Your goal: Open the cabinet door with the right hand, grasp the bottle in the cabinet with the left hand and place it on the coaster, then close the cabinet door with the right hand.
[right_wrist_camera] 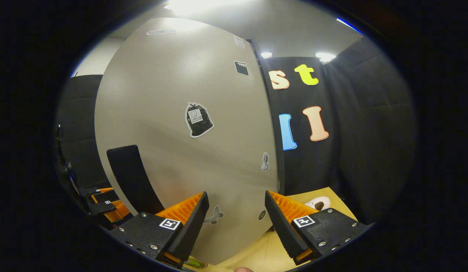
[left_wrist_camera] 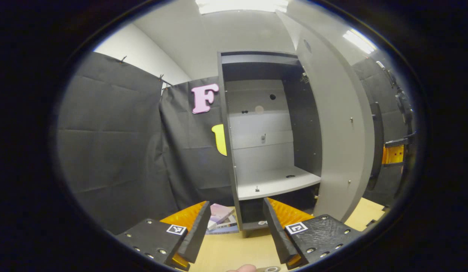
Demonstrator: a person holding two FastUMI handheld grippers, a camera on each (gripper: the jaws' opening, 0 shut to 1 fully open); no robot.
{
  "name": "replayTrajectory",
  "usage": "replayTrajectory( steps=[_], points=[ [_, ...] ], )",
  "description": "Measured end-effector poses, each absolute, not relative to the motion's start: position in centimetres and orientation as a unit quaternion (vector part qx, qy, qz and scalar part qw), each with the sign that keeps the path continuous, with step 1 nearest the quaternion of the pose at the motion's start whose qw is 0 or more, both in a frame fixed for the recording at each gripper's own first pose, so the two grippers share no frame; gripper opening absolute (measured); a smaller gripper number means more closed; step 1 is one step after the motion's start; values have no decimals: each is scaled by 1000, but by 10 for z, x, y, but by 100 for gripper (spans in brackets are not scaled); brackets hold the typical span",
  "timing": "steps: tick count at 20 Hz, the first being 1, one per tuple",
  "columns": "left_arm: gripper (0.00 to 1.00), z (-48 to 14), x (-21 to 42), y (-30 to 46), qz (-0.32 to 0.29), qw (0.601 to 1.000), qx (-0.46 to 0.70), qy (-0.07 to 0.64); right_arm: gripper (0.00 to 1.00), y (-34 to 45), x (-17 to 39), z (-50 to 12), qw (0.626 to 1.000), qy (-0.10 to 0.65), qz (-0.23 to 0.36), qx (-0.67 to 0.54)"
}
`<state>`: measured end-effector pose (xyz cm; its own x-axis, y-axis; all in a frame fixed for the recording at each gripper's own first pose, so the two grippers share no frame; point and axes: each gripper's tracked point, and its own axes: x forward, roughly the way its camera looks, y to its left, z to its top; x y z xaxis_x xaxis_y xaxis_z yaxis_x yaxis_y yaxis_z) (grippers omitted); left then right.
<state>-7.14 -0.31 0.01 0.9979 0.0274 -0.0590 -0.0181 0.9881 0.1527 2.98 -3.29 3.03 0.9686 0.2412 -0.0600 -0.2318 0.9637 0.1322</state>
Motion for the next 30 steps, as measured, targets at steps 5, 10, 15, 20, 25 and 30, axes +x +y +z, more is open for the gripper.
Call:
replayTrajectory(
  steps=[5, 10, 15, 20, 25, 30],
  points=[
    [80, 9, -72, 6, 19, 997, 70, 33, 93, -35, 26, 29, 990, 35, 124, 57],
    [76, 12, -72, 8, 16, 997, 70, 34, 93, -33, 23, 28, 990, 34, 129, 54],
    [76, 16, -79, 15, 19, 997, 70, 30, 93, -21, 24, 23, 987, 49, 145, 50],
    [83, 21, -84, 29, 31, 997, 64, 28, 93, -14, 26, 34, 989, 31, 144, 34],
    [82, 19, -85, 32, 33, 997, 58, 32, 93, -21, 21, 26, 989, 37, 141, 32],
    [80, 16, -80, 27, 27, 998, 58, 30, 94, -31, 14, 25, 990, 32, 134, 34]
  ],
)
